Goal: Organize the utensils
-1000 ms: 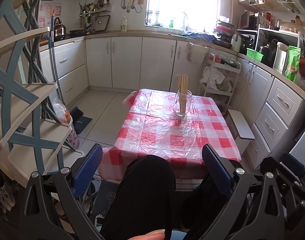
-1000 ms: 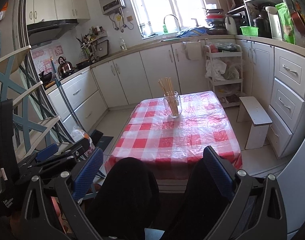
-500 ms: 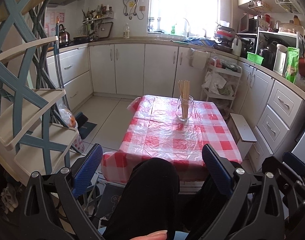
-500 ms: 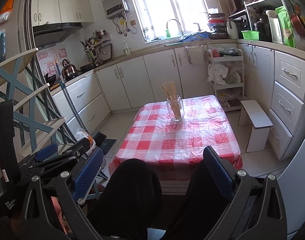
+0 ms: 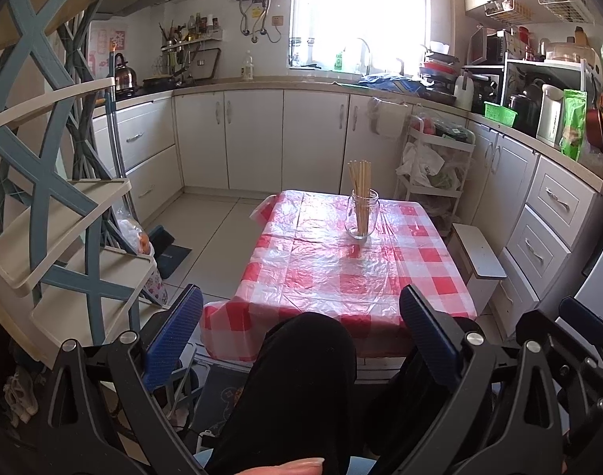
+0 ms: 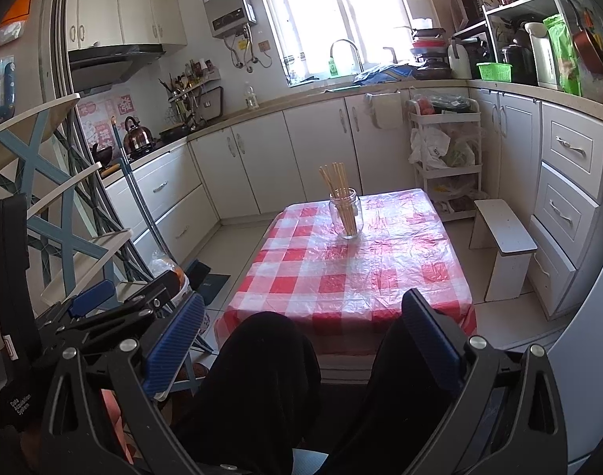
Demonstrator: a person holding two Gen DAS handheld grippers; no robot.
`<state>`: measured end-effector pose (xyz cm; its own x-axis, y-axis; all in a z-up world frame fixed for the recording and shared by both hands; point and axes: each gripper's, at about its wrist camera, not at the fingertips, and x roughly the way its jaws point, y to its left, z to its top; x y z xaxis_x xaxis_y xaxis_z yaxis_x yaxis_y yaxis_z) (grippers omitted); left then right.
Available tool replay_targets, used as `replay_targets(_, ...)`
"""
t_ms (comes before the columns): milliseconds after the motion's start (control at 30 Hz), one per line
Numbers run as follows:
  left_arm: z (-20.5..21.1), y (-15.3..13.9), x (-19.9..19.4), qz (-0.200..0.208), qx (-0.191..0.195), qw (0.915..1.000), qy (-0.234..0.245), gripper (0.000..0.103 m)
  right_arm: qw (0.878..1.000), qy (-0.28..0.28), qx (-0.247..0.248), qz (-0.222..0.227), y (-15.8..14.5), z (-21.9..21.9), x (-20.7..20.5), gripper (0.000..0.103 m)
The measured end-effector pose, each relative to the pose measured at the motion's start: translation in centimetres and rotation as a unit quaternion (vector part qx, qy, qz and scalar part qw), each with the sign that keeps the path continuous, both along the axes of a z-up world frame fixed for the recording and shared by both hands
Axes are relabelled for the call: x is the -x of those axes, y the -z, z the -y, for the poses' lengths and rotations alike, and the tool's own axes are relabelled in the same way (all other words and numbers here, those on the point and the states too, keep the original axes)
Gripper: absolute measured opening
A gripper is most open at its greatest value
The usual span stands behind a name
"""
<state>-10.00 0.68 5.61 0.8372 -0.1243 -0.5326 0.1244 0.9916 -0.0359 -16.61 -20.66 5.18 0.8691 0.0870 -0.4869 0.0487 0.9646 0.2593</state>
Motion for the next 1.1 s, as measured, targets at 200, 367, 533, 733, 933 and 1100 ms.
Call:
replay_targets(200, 0.2, 0.3, 0.2, -0.008, -0.001, 1.0, 0.005, 0.096, 1.0, 0.002, -0.004, 0.0, 0.3, 0.4, 0.3, 0.096)
replay_targets(367, 0.0, 0.4, -0.1, -0.013, 0.002, 0.9999, 0.005, 0.096, 1.0, 0.001, -0.004, 0.0, 0.3, 0.3, 0.3, 0.096)
replay_targets(533, 0.0, 0.7, -0.4, -0.019, 0.0, 0.9998, 0.003, 0.096, 1.0, -0.001, -0.001, -0.004, 0.4, 0.1, 0.2, 0.096)
replay_targets(733, -0.3, 1.0, -0.6, -0.022, 0.0, 0.9998, -0.004, 0.096, 1.0, -0.005, 0.0, -0.007, 0.7, -0.4, -0.1, 0.096)
replay_targets(933, -1.0, 1.7, -0.9, -0.03, 0.0, 0.9995, -0.013, 0.096, 1.0, -0.016, 0.001, -0.011, 1.3, -1.4, -0.7, 0.096)
replay_targets(1100, -1.9, 2.0, -1.2, -0.031, 0.002, 0.9993, -0.019, 0.096, 1.0, -0.022, 0.003, -0.012, 1.4, -2.4, -1.2, 0.096)
